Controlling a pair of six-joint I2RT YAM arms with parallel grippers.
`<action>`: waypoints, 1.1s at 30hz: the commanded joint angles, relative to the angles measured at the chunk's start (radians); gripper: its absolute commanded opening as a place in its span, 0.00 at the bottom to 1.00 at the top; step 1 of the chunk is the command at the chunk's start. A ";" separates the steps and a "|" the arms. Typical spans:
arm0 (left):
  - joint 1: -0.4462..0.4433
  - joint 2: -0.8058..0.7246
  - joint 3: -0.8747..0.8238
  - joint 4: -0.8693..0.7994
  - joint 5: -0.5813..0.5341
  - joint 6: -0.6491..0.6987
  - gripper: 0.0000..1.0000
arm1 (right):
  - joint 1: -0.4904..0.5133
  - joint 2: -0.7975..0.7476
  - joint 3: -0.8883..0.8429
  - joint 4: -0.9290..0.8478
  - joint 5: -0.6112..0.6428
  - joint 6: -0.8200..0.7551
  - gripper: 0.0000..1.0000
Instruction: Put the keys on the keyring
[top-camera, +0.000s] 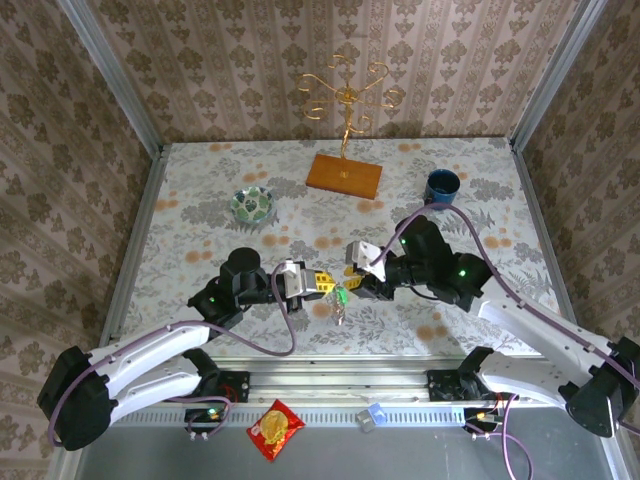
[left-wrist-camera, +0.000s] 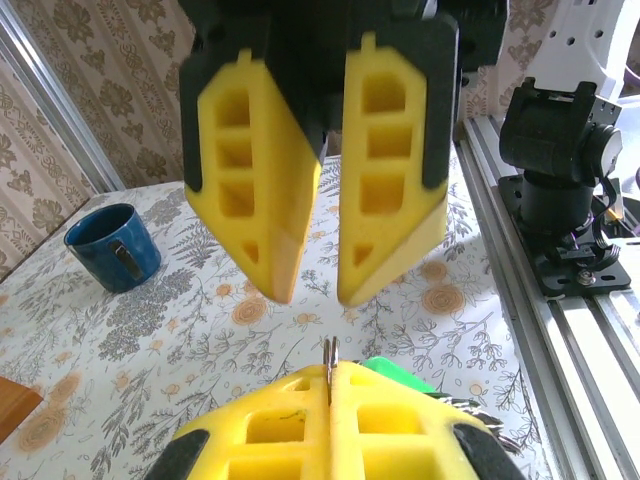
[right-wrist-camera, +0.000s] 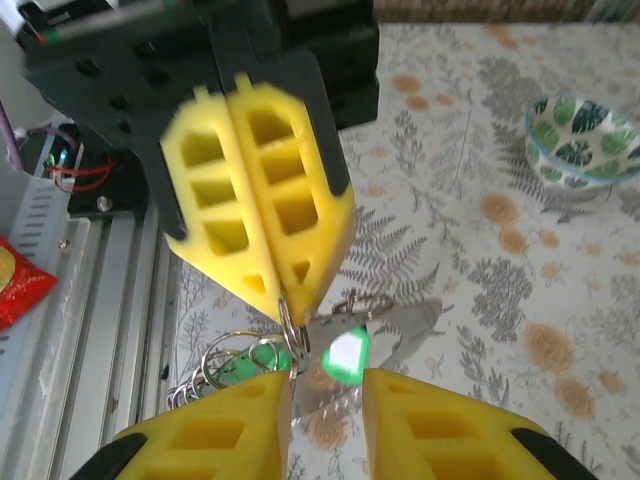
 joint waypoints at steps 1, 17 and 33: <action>-0.008 -0.009 0.002 0.088 0.023 -0.016 0.00 | -0.004 -0.002 -0.029 0.075 -0.055 0.048 0.26; -0.007 -0.010 -0.043 0.206 0.017 -0.089 0.00 | -0.003 0.053 -0.033 0.139 -0.098 0.087 0.05; -0.007 -0.001 0.056 -0.099 -0.057 0.028 0.14 | 0.046 0.117 0.141 -0.149 0.031 -0.121 0.00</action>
